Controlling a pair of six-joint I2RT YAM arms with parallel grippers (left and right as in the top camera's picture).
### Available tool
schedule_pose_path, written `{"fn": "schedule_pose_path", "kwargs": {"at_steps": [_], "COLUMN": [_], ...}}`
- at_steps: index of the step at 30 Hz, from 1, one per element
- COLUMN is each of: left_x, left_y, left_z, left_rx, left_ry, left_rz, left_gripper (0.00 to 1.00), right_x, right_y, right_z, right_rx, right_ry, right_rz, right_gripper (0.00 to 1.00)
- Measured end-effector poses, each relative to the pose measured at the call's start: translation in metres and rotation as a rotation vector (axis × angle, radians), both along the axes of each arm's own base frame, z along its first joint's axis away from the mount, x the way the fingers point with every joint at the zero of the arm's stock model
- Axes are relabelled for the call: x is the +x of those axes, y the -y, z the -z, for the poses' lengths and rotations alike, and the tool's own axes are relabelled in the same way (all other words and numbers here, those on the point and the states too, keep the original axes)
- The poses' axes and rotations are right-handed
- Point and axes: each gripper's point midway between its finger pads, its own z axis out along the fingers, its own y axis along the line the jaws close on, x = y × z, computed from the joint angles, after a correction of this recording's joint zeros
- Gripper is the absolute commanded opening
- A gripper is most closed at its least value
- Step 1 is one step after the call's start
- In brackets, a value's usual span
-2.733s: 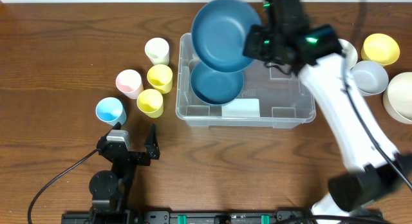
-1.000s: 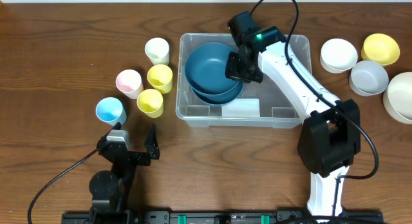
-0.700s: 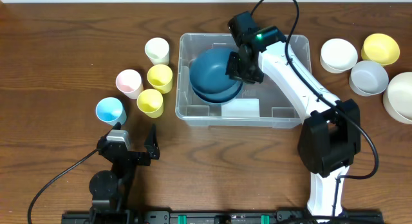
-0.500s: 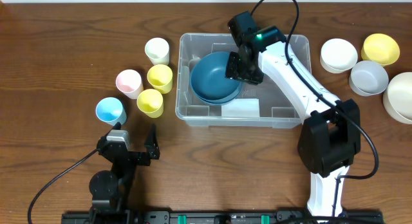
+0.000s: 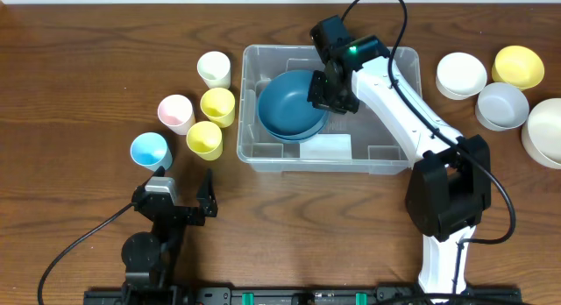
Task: Pack container
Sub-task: 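Stack the second teal bowl onto the first in the bin, release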
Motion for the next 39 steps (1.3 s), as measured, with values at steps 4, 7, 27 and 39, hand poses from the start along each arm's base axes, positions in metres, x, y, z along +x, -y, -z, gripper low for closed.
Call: {"fn": "schedule_pose_path", "kwargs": {"at_steps": [4, 7, 27, 39], "left_x": [0.0, 0.0, 0.0, 0.0], "left_y": [-0.0001, -0.0001, -0.0001, -0.0001], "left_z": [0.0, 0.0, 0.0, 0.0], "left_rx": [0.0, 0.0, 0.0, 0.0], "left_ry": [0.0, 0.0, 0.0, 0.0], "left_rz": [0.0, 0.0, 0.0, 0.0], "left_gripper": [0.98, 0.98, 0.98, 0.98], "right_x": [0.0001, 0.0, -0.0004, -0.003], "right_y": [0.0006, 0.0006, 0.0074, 0.0029], "right_z": [0.0001, 0.0001, 0.0024, 0.0021], "right_rx": [-0.002, -0.003, 0.005, 0.033], "right_ry": [0.0, 0.0, -0.023, -0.037], "right_rz": [0.002, 0.0, 0.019, -0.001], "right_gripper": [0.09, 0.01, 0.01, 0.3]}}
